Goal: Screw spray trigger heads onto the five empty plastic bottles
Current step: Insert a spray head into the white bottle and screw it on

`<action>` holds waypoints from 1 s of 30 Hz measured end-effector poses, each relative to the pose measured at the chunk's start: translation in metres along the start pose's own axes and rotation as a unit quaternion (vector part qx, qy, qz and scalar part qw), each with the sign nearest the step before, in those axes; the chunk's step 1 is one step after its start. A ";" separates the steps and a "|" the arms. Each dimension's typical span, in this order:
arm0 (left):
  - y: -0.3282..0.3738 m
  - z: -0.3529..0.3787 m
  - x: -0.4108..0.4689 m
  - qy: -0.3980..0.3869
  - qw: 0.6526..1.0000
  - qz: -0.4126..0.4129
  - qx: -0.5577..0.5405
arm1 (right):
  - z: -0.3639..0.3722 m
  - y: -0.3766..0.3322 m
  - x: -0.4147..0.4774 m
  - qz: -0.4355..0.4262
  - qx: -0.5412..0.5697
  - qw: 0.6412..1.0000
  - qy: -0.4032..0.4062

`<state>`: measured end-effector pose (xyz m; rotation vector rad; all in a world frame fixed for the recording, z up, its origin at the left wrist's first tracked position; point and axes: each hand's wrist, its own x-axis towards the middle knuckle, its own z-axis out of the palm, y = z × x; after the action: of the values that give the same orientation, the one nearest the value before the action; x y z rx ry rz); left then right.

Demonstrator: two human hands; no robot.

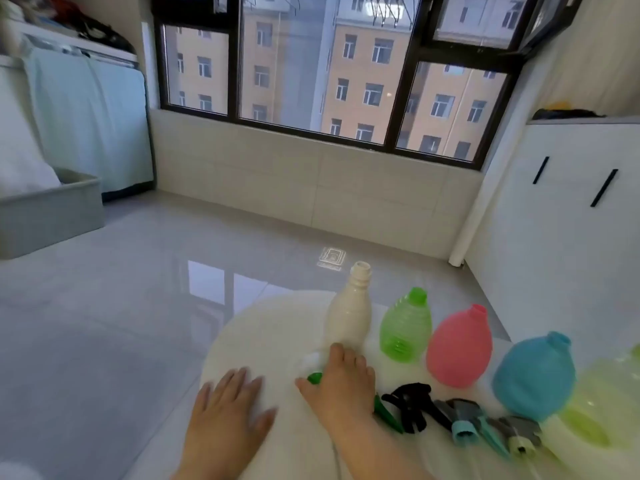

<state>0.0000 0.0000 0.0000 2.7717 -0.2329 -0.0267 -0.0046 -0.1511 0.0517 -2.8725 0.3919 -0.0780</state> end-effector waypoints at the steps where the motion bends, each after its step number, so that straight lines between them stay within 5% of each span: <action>1: -0.002 -0.001 0.001 0.007 1.000 -0.002 -0.020 | 0.000 -0.001 0.000 0.006 -0.009 1.000 0.002; 9: -0.009 -0.001 0.001 0.067 0.996 0.026 -0.057 | -0.004 -0.003 0.002 0.017 -0.069 0.997 -0.013; 16: -0.011 -0.006 -0.004 0.064 0.991 0.042 -0.109 | -0.022 0.003 -0.005 0.035 0.254 0.964 -0.066; 18: -0.012 -0.008 -0.005 0.057 0.992 0.047 -0.101 | -0.034 0.007 -0.009 0.034 0.369 0.925 -0.084; 23: -0.012 -0.016 -0.006 0.042 0.983 0.026 -0.179 | -0.072 0.030 -0.020 0.049 0.622 0.763 -0.168; 30: 0.021 -0.041 -0.002 0.102 0.933 -0.003 -0.346 | -0.117 0.088 -0.025 0.008 0.796 0.597 -0.100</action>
<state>-0.0037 -0.0047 0.0454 2.0525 -0.1259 0.1486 -0.0612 -0.2539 0.1429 -1.0324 0.1146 -0.0500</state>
